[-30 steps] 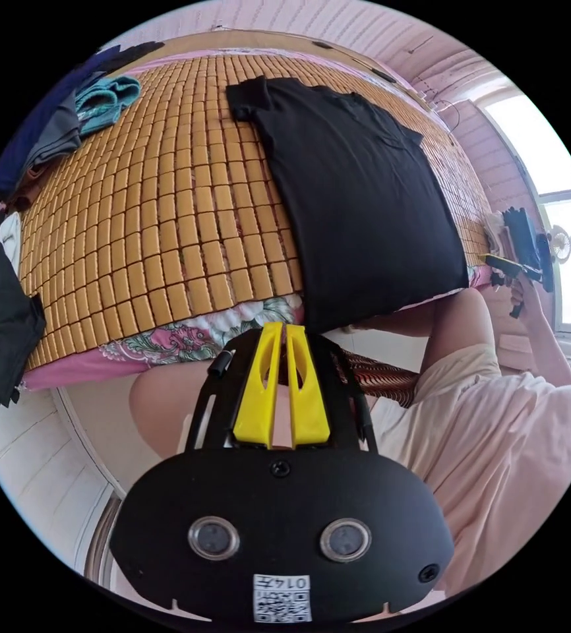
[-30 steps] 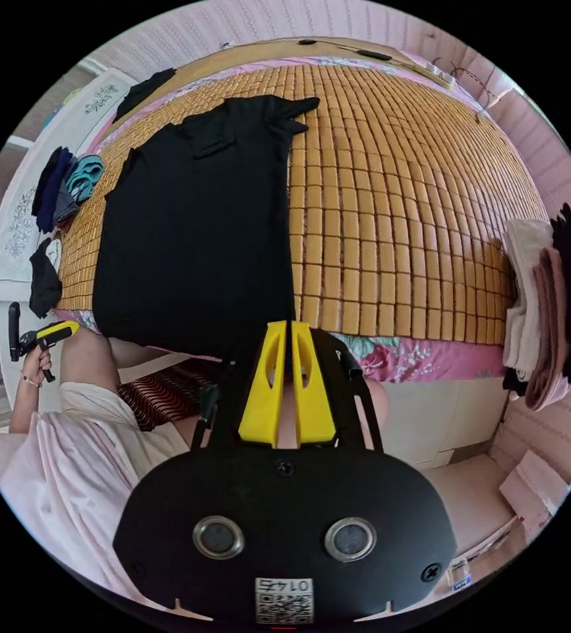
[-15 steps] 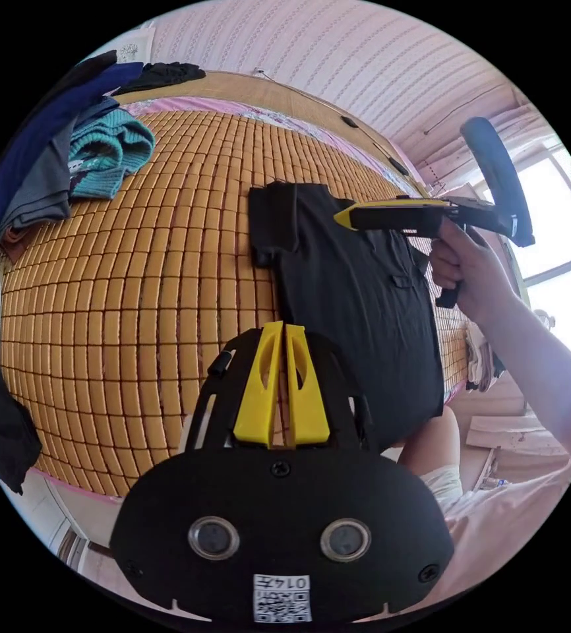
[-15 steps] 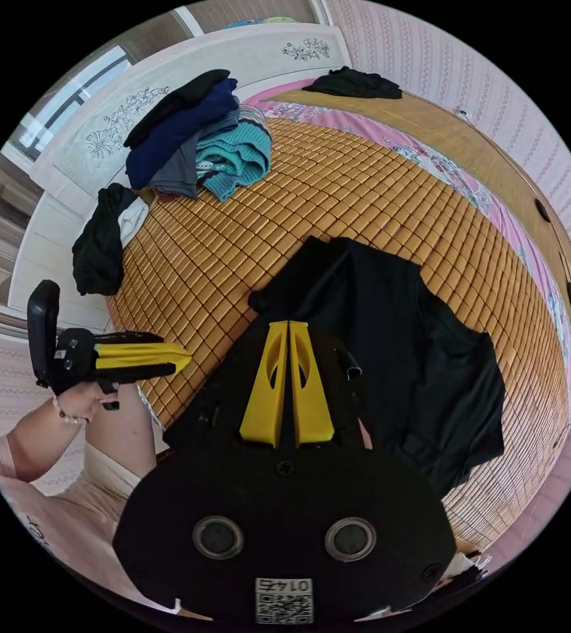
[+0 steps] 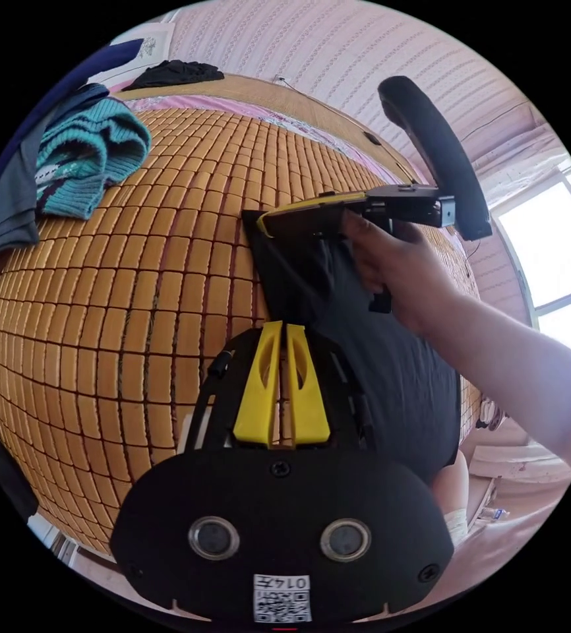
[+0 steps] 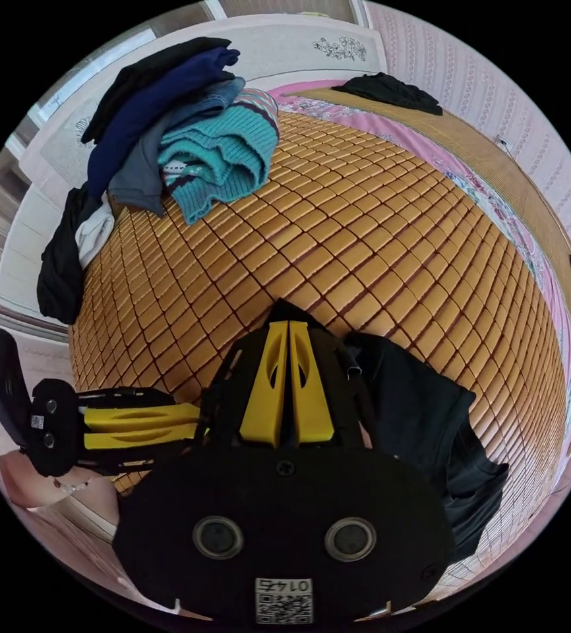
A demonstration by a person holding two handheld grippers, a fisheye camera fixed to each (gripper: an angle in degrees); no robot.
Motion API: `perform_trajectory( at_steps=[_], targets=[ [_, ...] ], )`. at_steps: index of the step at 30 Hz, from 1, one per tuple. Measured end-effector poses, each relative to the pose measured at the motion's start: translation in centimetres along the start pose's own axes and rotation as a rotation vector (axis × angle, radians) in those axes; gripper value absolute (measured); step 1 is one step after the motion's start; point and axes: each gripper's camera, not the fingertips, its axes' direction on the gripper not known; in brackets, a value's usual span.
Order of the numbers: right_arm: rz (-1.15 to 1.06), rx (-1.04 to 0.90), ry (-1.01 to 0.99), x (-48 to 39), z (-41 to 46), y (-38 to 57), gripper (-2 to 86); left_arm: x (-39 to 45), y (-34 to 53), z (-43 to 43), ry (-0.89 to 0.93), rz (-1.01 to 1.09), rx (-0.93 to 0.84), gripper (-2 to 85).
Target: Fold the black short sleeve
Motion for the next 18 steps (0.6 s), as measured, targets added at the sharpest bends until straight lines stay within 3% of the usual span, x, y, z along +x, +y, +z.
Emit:
perform_trajectory(
  at_steps=[4,10,13,18],
  targets=[
    [-0.012,0.016,-0.053,0.7,-1.2,1.6,-0.4,0.2,1.5,-0.6,-0.017,0.002,0.012,-1.0],
    [0.066,0.28,-0.103,2.3,-13.8,9.6,-0.4,1.1,3.7,-3.5,-0.037,0.018,0.035,-1.0],
    [0.159,0.313,-0.059,2.5,-19.7,18.6,-0.4,1.7,7.2,-7.1,-0.029,0.041,0.071,-1.0],
    [0.425,0.149,0.135,0.5,-23.2,39.4,-0.3,3.1,16.1,-12.3,0.025,0.086,0.1,-1.0]
  ],
)
